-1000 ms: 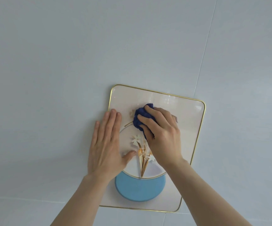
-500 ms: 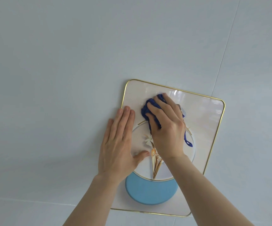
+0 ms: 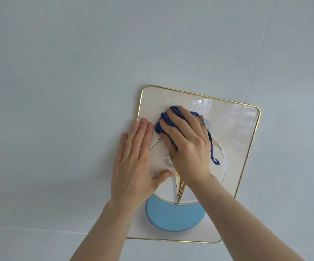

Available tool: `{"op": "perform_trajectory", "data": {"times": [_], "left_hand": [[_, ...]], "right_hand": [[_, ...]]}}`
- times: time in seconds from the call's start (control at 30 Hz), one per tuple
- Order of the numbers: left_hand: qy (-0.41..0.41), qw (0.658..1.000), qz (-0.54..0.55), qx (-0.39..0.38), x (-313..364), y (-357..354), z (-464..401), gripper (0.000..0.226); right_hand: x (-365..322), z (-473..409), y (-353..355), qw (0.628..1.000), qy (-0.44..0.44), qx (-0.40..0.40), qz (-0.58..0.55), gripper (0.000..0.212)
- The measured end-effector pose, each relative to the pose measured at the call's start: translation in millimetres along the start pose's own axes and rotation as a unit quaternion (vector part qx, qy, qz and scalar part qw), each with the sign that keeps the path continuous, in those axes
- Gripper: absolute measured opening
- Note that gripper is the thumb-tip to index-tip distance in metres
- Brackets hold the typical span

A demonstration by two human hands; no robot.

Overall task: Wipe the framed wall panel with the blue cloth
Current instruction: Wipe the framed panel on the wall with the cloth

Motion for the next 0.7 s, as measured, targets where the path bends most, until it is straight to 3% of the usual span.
{"op": "perform_trajectory", "data": {"times": [0.1, 0.23, 0.5, 0.7], "left_hand": [[0.000, 1.000, -0.008, -0.008, 0, 0, 1, 0.125], [0.003, 1.000, 0.002, -0.015, 0, 1, 0, 0.126], [-0.002, 1.000, 0.016, 0.002, -2, 0, -1, 0.126], [-0.003, 1.000, 0.012, 0.009, -4, -1, 0, 0.126]], "right_hand": [[4, -1, 6, 0.998, 0.034, -0.013, 0.049, 0.012], [5, -5, 9, 0.997, 0.006, -0.002, 0.082, 0.010], [0, -31, -13, 0.997, -0.056, 0.039, -0.029, 0.011], [-7, -18, -9, 0.999, 0.007, 0.029, -0.034, 0.013]]}}
Point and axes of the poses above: each hand's wrist, its own z-axis away from the middle knuckle, its own y-axis out of the back of the hand, x = y × z, the point moved 7 cm from there along -z, towards the middle knuckle, and after that the axes turned 13 degrees about z, right-handed, at the moved point
